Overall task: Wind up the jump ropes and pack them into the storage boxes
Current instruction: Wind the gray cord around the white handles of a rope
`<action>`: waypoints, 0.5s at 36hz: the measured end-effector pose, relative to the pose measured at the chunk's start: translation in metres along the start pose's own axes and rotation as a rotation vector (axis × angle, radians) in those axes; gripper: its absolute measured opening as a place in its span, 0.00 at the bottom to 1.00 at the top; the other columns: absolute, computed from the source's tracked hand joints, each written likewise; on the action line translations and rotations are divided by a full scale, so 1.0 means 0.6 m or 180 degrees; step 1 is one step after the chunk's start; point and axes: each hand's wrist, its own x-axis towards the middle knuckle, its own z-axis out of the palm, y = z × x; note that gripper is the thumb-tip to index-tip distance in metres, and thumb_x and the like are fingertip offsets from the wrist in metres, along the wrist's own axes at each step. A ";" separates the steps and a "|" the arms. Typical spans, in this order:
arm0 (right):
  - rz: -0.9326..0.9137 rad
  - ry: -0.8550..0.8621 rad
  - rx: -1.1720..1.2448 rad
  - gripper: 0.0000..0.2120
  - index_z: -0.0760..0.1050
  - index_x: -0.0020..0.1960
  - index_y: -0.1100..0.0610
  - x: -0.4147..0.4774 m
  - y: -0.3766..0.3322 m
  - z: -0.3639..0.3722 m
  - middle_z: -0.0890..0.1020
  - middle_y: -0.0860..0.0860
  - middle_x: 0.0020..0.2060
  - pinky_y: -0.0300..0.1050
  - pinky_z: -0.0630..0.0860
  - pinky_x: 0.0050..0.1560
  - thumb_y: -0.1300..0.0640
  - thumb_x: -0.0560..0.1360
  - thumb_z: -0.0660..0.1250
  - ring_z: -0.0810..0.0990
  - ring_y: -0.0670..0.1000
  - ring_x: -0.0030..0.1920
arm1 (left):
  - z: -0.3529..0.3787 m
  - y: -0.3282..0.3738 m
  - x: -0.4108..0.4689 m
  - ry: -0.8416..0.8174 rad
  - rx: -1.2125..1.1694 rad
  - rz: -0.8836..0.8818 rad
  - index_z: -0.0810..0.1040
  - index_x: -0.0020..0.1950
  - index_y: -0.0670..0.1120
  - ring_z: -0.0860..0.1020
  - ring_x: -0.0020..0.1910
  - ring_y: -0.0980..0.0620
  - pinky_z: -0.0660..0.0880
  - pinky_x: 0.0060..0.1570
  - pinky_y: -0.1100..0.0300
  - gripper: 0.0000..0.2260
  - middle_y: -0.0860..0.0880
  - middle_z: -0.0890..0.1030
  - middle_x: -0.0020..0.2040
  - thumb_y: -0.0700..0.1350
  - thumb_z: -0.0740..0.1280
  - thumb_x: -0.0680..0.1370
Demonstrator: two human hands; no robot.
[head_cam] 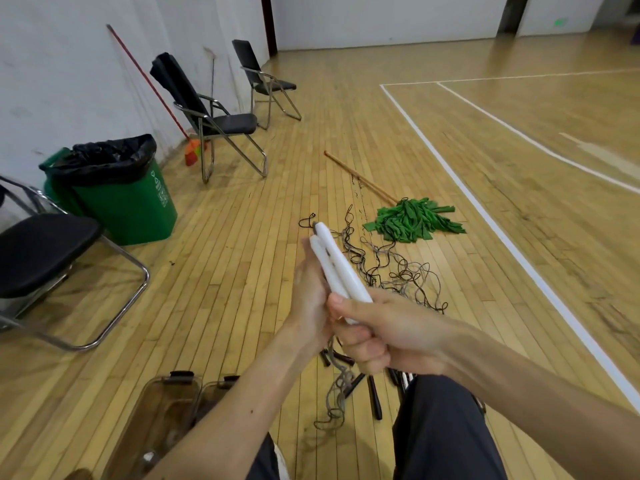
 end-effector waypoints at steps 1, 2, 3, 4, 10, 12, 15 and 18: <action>-0.0036 0.0113 -0.0092 0.13 0.64 0.42 0.54 0.002 -0.005 -0.004 0.62 0.48 0.29 0.35 0.61 0.24 0.52 0.82 0.63 0.59 0.44 0.26 | 0.001 -0.007 -0.006 -0.0068 0.0303 0.0121 0.69 0.41 0.46 0.73 0.29 0.51 0.73 0.29 0.60 0.18 0.50 0.70 0.30 0.55 0.55 0.85; -0.0064 0.0226 -0.0231 0.13 0.64 0.42 0.55 0.003 -0.009 -0.009 0.62 0.48 0.28 0.36 0.60 0.24 0.53 0.83 0.62 0.59 0.45 0.25 | 0.001 -0.018 -0.011 -0.0183 0.0559 0.0255 0.69 0.42 0.45 0.74 0.30 0.50 0.74 0.30 0.58 0.16 0.49 0.72 0.31 0.50 0.56 0.86; -0.0081 0.0334 -0.0422 0.13 0.65 0.41 0.55 0.004 -0.013 -0.013 0.63 0.48 0.28 0.36 0.60 0.24 0.55 0.84 0.62 0.59 0.45 0.25 | 0.000 -0.027 -0.014 -0.0267 0.0789 0.0358 0.70 0.43 0.44 0.75 0.31 0.51 0.75 0.31 0.59 0.13 0.49 0.73 0.32 0.45 0.57 0.86; -0.0089 0.0433 -0.0665 0.13 0.66 0.41 0.56 0.005 -0.015 -0.018 0.63 0.48 0.28 0.36 0.60 0.24 0.56 0.84 0.62 0.59 0.45 0.25 | -0.004 -0.032 -0.015 -0.0296 0.0985 0.0390 0.70 0.45 0.44 0.75 0.33 0.53 0.75 0.32 0.61 0.10 0.49 0.74 0.34 0.41 0.57 0.85; 0.0170 0.1102 -0.2059 0.06 0.70 0.53 0.58 0.014 0.001 -0.059 0.70 0.49 0.31 0.38 0.66 0.24 0.55 0.83 0.64 0.65 0.44 0.24 | -0.039 -0.030 -0.001 -0.0717 0.4802 0.0712 0.66 0.66 0.48 0.74 0.34 0.52 0.71 0.31 0.58 0.09 0.50 0.74 0.39 0.45 0.53 0.86; 0.0343 0.1234 -0.2481 0.09 0.71 0.58 0.60 0.016 0.010 -0.072 0.73 0.51 0.34 0.39 0.68 0.25 0.54 0.83 0.64 0.68 0.44 0.23 | -0.043 -0.022 -0.002 -0.0967 0.5950 0.1015 0.65 0.71 0.46 0.74 0.37 0.50 0.71 0.35 0.57 0.13 0.50 0.72 0.41 0.44 0.54 0.86; 0.0522 0.1291 -0.3054 0.11 0.72 0.59 0.59 0.021 0.020 -0.078 0.76 0.52 0.37 0.38 0.70 0.27 0.52 0.83 0.63 0.71 0.46 0.27 | -0.050 -0.009 0.000 -0.1243 0.6594 0.1470 0.64 0.71 0.45 0.74 0.37 0.50 0.70 0.35 0.57 0.14 0.50 0.72 0.41 0.46 0.51 0.87; 0.0747 0.1301 -0.3416 0.11 0.71 0.60 0.60 0.026 0.027 -0.083 0.76 0.53 0.38 0.41 0.71 0.30 0.53 0.84 0.62 0.74 0.51 0.32 | -0.059 0.006 -0.001 -0.1496 0.6950 0.2027 0.64 0.70 0.44 0.73 0.36 0.51 0.69 0.33 0.59 0.13 0.50 0.75 0.45 0.47 0.50 0.87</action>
